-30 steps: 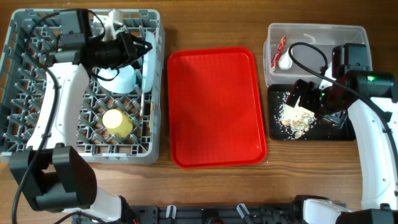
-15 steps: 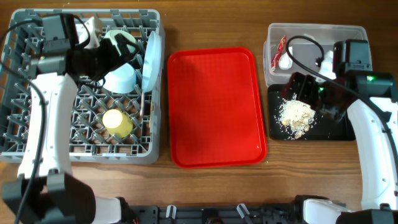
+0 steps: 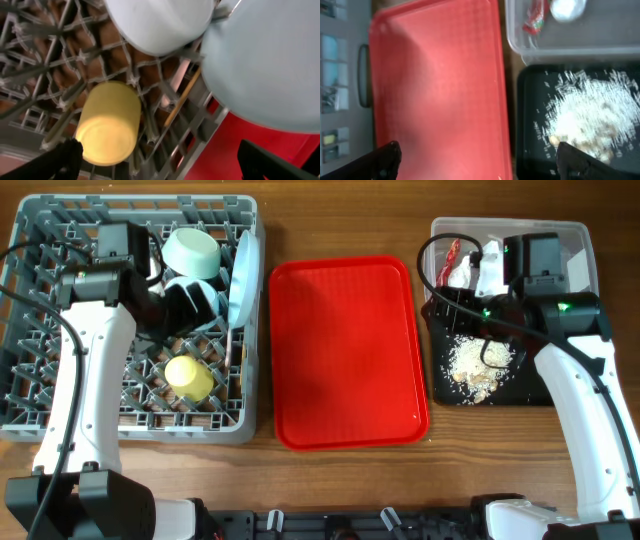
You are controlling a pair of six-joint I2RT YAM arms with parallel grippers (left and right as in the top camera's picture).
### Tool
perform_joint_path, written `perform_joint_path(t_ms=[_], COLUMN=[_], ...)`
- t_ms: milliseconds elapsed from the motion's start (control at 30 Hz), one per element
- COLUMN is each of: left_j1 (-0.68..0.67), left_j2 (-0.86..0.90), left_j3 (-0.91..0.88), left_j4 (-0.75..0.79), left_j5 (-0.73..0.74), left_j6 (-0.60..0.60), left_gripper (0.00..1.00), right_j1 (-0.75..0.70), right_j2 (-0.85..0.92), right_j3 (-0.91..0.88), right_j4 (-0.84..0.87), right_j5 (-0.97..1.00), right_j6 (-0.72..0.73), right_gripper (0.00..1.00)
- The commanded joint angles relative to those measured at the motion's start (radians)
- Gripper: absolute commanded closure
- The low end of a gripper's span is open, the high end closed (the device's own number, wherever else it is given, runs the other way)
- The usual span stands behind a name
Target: Sort waste into correct bins and load items into the dishwasher rack
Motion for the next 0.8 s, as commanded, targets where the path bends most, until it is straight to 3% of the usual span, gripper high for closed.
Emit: perform_joint_path(t_ms=[0,200,500,767], left_j1=[-0.018,-0.047,-0.154,-0.174], left_j2=[-0.027,-0.196,-0.678,-0.890], left_j3=[-0.018,-0.169,-0.544,-0.613], left_j4=[-0.030,0.059,0.364,0.385], left_j5=[-0.025,-0.025,-0.024,-0.025], left_j6=[0.002,0.009,0.043,0.044], left_gripper=[0.00,0.00,0.00,0.00], right_j1=[0.000,0.000,0.000,0.000], right_j2=[-0.039,-0.205,-0.619,-0.734], right_j3=[0.016,-0.036,-0.294,-0.329], right_j4=[-0.027,-0.013,0.068,0.002], right_j5=[0.068,0.068,0.178,0.187], right_j6=[0.015,0.022,0.045,0.042], right_gripper=[0.00,0.00,0.00,0.00])
